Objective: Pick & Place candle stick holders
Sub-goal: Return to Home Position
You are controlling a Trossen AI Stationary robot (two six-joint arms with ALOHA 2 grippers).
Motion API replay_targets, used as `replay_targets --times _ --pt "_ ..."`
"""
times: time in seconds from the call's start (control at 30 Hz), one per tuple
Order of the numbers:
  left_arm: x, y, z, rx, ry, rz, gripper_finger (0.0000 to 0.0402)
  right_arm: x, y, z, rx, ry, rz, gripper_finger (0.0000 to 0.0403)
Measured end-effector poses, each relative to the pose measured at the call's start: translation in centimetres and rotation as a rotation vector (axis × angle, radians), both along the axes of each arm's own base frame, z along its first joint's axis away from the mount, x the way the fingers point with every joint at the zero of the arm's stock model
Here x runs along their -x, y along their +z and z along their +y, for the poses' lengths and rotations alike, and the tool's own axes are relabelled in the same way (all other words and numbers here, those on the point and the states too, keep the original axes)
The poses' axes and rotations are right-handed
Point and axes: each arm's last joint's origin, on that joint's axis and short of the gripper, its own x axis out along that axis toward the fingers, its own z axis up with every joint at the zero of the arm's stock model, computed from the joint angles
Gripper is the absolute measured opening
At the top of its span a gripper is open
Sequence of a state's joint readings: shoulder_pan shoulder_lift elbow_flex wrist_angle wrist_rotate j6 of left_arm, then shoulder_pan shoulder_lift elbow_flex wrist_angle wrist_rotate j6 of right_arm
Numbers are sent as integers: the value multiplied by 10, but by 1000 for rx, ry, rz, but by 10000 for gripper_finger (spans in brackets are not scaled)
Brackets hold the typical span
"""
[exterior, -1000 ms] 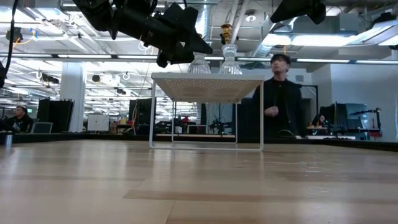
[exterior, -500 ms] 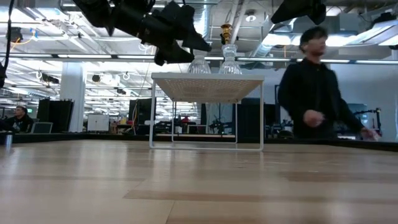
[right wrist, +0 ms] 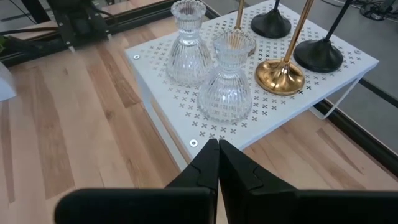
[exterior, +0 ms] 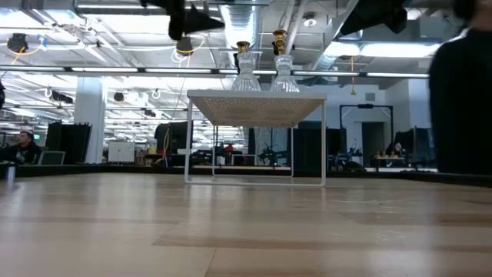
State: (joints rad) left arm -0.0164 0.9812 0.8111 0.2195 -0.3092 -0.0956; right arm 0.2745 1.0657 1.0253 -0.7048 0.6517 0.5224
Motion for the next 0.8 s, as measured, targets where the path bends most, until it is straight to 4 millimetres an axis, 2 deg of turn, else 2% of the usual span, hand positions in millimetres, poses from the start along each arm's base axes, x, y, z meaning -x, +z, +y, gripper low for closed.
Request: replay_targets --times 0.23,0.4,0.57,0.8 --pt "38 21 -18 45 -110 -89 325 1 1 6 -6 29 -12 0" --pt "56 30 -27 56 -177 -146 294 0 4 14 -17 68 -56 0" --pt "63 33 -32 62 -213 -165 238 -4 10 20 -8 112 -120 0" --pt "64 33 -34 62 -226 -166 128 -10 23 22 42 157 -224 0"
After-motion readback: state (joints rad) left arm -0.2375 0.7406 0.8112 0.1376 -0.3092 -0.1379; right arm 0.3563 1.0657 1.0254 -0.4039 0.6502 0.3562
